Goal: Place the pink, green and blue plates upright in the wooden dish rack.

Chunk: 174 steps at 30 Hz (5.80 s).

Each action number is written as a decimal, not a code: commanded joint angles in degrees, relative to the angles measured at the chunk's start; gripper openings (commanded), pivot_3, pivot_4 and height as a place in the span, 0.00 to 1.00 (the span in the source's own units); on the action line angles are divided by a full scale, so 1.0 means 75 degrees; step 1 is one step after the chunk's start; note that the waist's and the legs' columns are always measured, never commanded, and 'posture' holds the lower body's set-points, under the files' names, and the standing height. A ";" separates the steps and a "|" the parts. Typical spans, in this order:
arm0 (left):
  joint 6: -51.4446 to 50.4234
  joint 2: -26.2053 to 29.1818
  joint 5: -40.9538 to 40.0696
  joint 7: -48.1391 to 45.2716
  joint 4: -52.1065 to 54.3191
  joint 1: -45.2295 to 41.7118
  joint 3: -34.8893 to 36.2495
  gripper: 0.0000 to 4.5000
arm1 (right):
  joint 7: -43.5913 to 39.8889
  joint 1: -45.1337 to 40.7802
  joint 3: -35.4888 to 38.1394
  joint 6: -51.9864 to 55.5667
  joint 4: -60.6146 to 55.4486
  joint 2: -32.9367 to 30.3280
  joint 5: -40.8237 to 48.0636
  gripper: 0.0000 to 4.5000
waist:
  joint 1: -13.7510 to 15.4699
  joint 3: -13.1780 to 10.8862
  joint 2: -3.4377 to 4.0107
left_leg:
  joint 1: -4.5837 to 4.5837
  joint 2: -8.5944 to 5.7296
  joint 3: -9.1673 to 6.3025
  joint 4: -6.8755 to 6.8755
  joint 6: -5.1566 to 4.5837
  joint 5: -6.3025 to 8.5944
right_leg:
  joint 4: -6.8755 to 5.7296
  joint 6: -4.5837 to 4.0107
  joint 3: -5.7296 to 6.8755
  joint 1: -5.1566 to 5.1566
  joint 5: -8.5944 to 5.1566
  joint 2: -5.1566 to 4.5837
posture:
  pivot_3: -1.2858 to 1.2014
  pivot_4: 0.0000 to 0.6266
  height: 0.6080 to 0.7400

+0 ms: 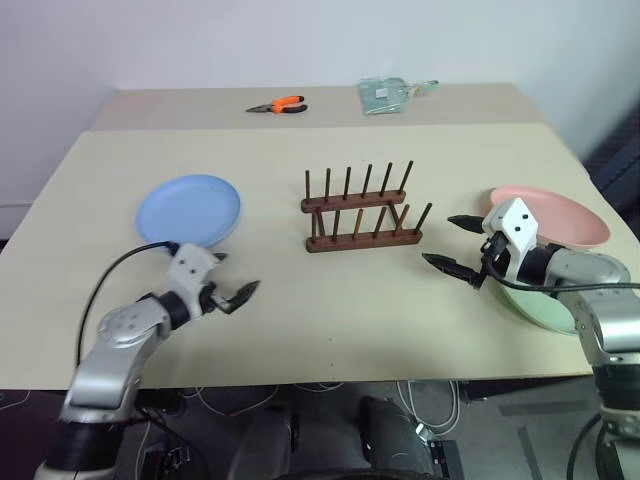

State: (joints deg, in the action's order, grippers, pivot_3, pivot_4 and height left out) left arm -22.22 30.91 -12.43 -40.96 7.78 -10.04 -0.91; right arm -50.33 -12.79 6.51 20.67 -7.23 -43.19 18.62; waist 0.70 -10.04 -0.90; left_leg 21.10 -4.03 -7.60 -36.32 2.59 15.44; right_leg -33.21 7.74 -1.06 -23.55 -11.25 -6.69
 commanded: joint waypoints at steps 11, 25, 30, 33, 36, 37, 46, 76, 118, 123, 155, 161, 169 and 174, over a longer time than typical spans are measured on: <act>0.2474 -0.1877 0.1535 -0.1569 -0.6540 -0.4769 -0.2094 0.99 | 0.1825 0.2013 0.0075 0.1024 -0.3546 0.0870 0.0073 1.00 | 0.0015 0.0002 -0.0011 | 0.0027 -0.0009 -0.0007 -0.0010 -0.0009 0.0005 | 0.0006 0.0034 0.0007 -0.0012 0.0014 -0.0006 | 0.52 0.24 1.00; 0.2911 -0.1755 0.1420 -0.2741 -0.5366 -0.4103 -0.2029 0.38 | 0.1386 0.2837 0.0656 0.1169 -0.3549 0.0142 0.0170 1.00 | -0.0005 0.0006 -0.0013 | 0.0027 -0.0010 -0.0010 -0.0036 -0.0024 0.0015 | 0.0000 0.0044 0.0008 0.0000 0.0008 -0.0008 | 0.52 0.24 1.00; 0.2395 -0.0932 0.1138 -0.3850 -0.3688 -0.3281 -0.2202 0.38 | 0.1010 0.3144 0.1096 0.1029 -0.3304 -0.0199 0.0208 1.00 | -0.0003 0.0006 -0.0011 | 0.0026 -0.0009 -0.0007 -0.0037 -0.0027 0.0017 | -0.0001 0.0034 0.0005 0.0001 0.0012 -0.0008 | 0.52 0.24 1.00; 0.2247 -0.0515 0.1202 -0.3972 -0.3302 -0.2982 -0.2195 0.50 | 0.0901 0.3169 0.1078 0.0954 -0.3226 -0.0218 0.0189 1.00 | -0.0003 0.0007 -0.0010 | 0.0025 -0.0006 -0.0007 -0.0037 -0.0027 0.0017 | -0.0001 0.0036 0.0005 0.0001 0.0008 -0.0008 | 0.52 0.24 1.00; 0.2363 -0.0488 0.1439 -0.3532 -0.3364 -0.2952 -0.2170 0.78 | 0.0878 0.3107 0.1000 0.0962 -0.3202 -0.0162 0.0174 1.00 | 0.0008 0.0007 -0.0010 | 0.0025 -0.0006 -0.0007 -0.0038 -0.0028 0.0017 | 0.0000 0.0040 0.0005 0.0003 0.0000 -0.0008 | 0.52 0.24 1.00; 0.2266 -0.0656 0.1416 -0.3204 -0.3500 -0.3024 -0.2056 0.88 | 0.0892 0.3068 0.0938 0.0951 -0.3196 -0.0136 0.0147 1.00 | 0.0015 0.0007 -0.0011 | 0.0025 -0.0006 -0.0007 -0.0039 -0.0028 0.0017 | 0.0001 0.0040 0.0005 0.0005 -0.0001 -0.0009 | 0.52 0.24 1.00; 0.1070 -0.1996 0.1467 -0.0987 -0.3443 -0.3179 -0.1709 1.00 | 0.1014 0.2977 0.0705 0.0894 -0.3218 -0.0026 0.0038 1.00 | 0.0014 0.0005 -0.0012 | 0.0038 -0.0012 -0.0018 -0.0078 -0.0044 0.0029 | -0.0003 0.0050 0.0014 0.0011 0.0003 -0.0011 | 0.52 0.24 1.00; 0.3153 -0.1433 0.1172 -0.3780 -0.5255 -0.4125 -0.2332 0.28 | 0.0679 0.3399 0.1045 0.1316 -0.3405 -0.0432 0.0363 1.00 | 0.0015 0.0006 -0.0007 | 0.0041 -0.0013 -0.0010 -0.0091 -0.0055 0.0037 | 0.0001 0.0046 0.0011 0.0016 0.0000 -0.0012 | 0.52 0.24 1.00; -0.0658 -0.2118 0.1079 0.1076 0.0020 -0.1083 -0.1575 0.02 | 0.1533 0.0663 0.0185 -0.0223 -0.1023 -0.0581 -0.2016 0.64 | -0.0014 0.0022 0.0037 | 0.0031 -0.0021 -0.0008 -0.0099 -0.0063 0.0043 | -0.0019 0.0040 -0.0002 0.0018 0.0009 -0.0011 | 0.52 0.24 1.00; -0.0826 -0.1610 -0.0036 -0.0214 0.1272 -0.0615 -0.1665 0.02 | 0.0974 0.1165 0.1145 -0.0805 -0.0583 -0.2137 -0.2481 0.86 | 0.0008 0.0019 0.0032 | 0.0036 -0.0017 -0.0006 -0.0099 -0.0063 0.0044 | -0.0005 0.0025 0.0001 0.0022 -0.0014 -0.0013 | 0.52 0.24 1.00; -0.0100 -0.1581 -0.0512 0.0076 0.1391 -0.0673 -0.1487 0.02 | 0.3249 -0.1551 0.2768 0.2301 -0.1683 0.0056 0.4528 0.01 | -0.0007 0.0010 0.0046 | 0.0031 -0.0011 -0.0006 -0.0099 -0.0067 0.0044 | -0.0004 0.0003 -0.0019 0.0027 -0.0004 -0.0005 | 0.52 0.24 1.00; -0.0037 -0.1533 -0.0524 0.0073 0.1375 -0.0607 -0.1429 0.02 | 0.4774 -0.1734 0.2778 0.3605 -0.1987 0.0622 0.6128 0.01 | 0.0051 0.0009 0.0045 | 0.0044 -0.0020 -0.0010 -0.0105 -0.0070 0.0046 | 0.0013 0.0002 -0.0019 0.0027 -0.0004 -0.0013 | 0.52 0.24 1.00; 0.0015 -0.1548 -0.0479 0.0156 0.1460 -0.0504 -0.1493 0.02 | 0.5602 -0.1716 0.2427 0.4182 -0.1546 0.0798 0.6069 0.01 | -0.0010 0.0010 0.0048 | 0.0039 -0.0016 -0.0002 -0.0095 -0.0070 0.0046 | 0.0004 0.0003 -0.0019 0.0018 -0.0004 -0.0007 | 0.52 0.24 1.00; 0.0033 -0.1569 -0.0467 0.0181 0.1476 -0.0478 -0.1537 0.02 | 0.5752 -0.1872 0.2421 0.4305 -0.1314 0.0839 0.6078 0.47 | 0.0005 0.0009 0.0049 | 0.0042 -0.0017 0.0000 -0.0096 -0.0070 0.0046 | 0.0005 0.0003 -0.0020 0.0017 -0.0004 -0.0007 | 0.52 0.24 1.00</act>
State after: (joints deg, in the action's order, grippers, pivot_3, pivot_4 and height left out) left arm -23.23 19.44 -15.60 -39.70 16.62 -13.71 -12.48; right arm -7.17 -24.94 23.38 53.62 -15.59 -36.44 63.80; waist 0.73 -9.98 -0.53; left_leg 21.41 -4.16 -7.60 -37.04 2.06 15.78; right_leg -33.18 7.76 -1.21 -23.43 -11.28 -6.75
